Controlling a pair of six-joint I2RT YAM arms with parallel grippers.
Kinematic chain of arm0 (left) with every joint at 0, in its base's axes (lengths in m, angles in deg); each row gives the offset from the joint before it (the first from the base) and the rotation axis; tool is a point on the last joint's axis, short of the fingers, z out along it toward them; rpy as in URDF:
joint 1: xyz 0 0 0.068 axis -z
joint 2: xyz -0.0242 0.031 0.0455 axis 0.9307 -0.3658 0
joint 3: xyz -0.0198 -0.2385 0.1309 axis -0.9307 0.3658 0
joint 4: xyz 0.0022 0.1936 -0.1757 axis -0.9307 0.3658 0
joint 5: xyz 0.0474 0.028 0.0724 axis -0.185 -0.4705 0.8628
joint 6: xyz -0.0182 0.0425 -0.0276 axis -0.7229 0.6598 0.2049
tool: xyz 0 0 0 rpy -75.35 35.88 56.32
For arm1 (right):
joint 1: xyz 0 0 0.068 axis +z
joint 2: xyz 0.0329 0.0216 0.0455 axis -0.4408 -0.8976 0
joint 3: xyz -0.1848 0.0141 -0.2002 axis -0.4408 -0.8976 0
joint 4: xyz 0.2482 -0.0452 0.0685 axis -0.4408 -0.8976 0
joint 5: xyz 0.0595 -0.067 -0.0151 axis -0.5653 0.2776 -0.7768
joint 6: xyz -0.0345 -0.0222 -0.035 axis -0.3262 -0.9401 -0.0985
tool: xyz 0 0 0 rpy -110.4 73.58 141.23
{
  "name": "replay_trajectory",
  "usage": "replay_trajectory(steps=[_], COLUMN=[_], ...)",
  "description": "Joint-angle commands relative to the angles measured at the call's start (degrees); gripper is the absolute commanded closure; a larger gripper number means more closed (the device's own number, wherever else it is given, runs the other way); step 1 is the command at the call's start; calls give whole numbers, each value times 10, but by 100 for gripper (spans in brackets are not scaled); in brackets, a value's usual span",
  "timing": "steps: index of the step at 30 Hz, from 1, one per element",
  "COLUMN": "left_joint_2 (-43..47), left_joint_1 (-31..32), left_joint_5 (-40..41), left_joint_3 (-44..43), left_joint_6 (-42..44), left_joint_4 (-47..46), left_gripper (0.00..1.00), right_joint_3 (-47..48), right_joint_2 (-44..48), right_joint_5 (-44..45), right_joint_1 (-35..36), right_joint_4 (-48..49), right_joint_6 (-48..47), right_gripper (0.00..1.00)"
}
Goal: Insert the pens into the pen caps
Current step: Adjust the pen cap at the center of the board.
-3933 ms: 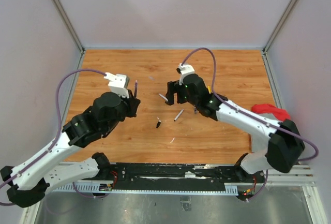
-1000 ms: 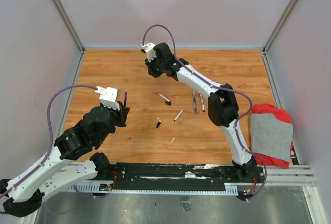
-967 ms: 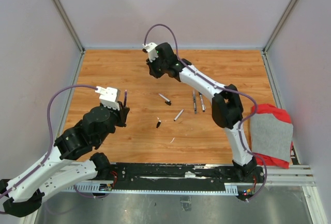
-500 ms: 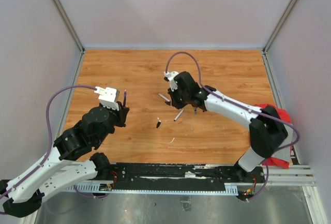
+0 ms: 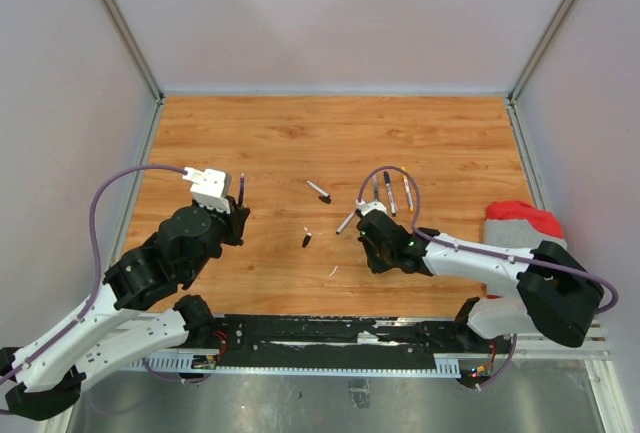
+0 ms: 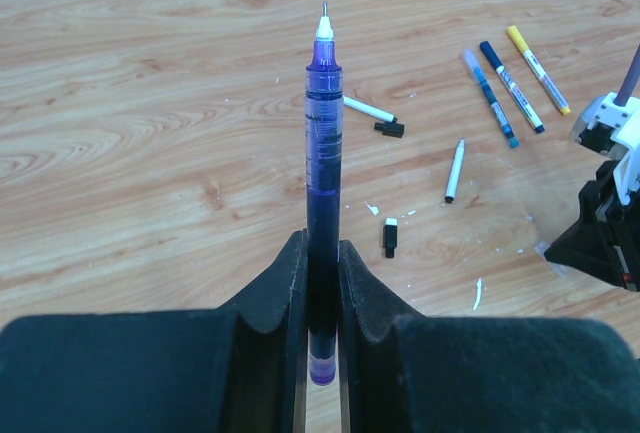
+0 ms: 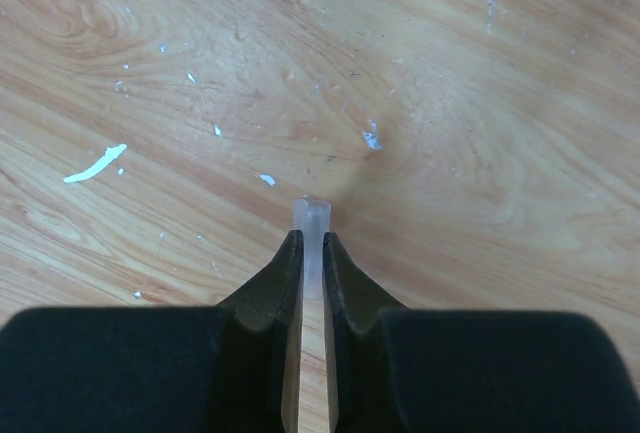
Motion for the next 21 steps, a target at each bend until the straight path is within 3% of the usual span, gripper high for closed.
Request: replay_trajectory(steps=[1, 14, 21], left_joint_2=[-4, -9, -10], left_joint_1=[0, 0, 0], left_joint_5=[-1, 3, 4], left_joint_3=[5, 4, 5], left_joint_6=[7, 7, 7], left_joint_4=[-21, -19, -19], left_gripper=[99, 99, 100], right_joint_3=[-7, 53, 100], right_joint_2=[-12, -64, -105], right_joint_5=[30, -27, -26], right_joint_1=[17, 19, 19], right_joint_4=[15, -96, -165], right_joint_6=[47, 5, -8], right_gripper=[92, 75, 74])
